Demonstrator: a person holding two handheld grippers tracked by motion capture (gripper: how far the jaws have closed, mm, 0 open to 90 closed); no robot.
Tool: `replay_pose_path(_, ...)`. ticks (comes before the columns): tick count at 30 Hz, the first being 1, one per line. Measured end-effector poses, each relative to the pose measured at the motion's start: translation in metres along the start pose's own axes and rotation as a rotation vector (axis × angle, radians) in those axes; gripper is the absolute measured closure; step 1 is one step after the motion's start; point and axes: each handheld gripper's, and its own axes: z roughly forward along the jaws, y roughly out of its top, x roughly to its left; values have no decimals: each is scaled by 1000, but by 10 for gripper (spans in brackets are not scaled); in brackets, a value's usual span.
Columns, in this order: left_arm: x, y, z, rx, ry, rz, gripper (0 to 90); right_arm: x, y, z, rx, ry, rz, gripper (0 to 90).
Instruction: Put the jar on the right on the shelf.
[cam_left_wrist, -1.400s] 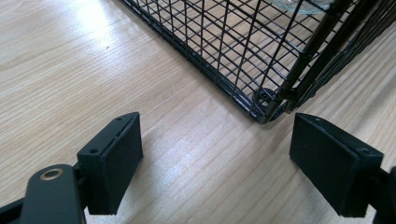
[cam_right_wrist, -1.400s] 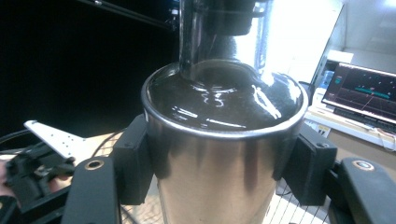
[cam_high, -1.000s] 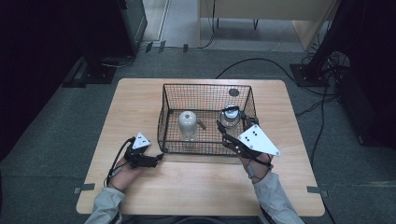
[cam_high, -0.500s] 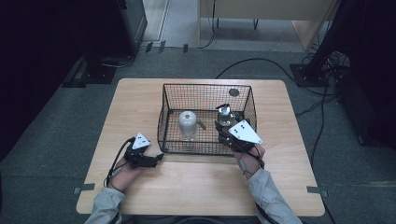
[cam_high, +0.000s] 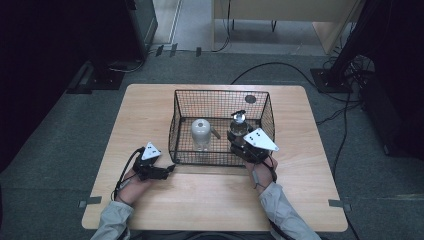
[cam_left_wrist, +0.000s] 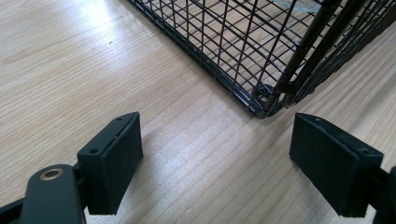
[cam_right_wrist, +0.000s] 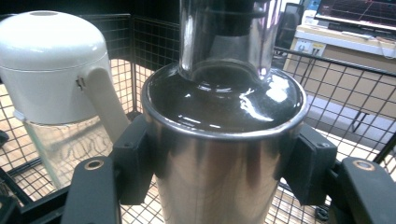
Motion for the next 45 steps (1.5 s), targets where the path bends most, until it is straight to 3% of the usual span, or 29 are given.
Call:
replay_pose_path(17,0,0,0,0,0,0,174,-13,3,3,50,25,79,349)
replay_pose_path(25,0,0,0,-1,0,0,175,-13,2,4,61,18,80,324)
replay_pose_path(33,0,0,0,-1,0,0,174,-13,3,3,67,7,52,312)
replay_pose_path(36,0,0,0,-1,0,0,174,-15,2,2,75,11,70,301)
replay_pose_path(45,0,0,0,-1,1,0,174,-15,6,-3,113,19,22,258)
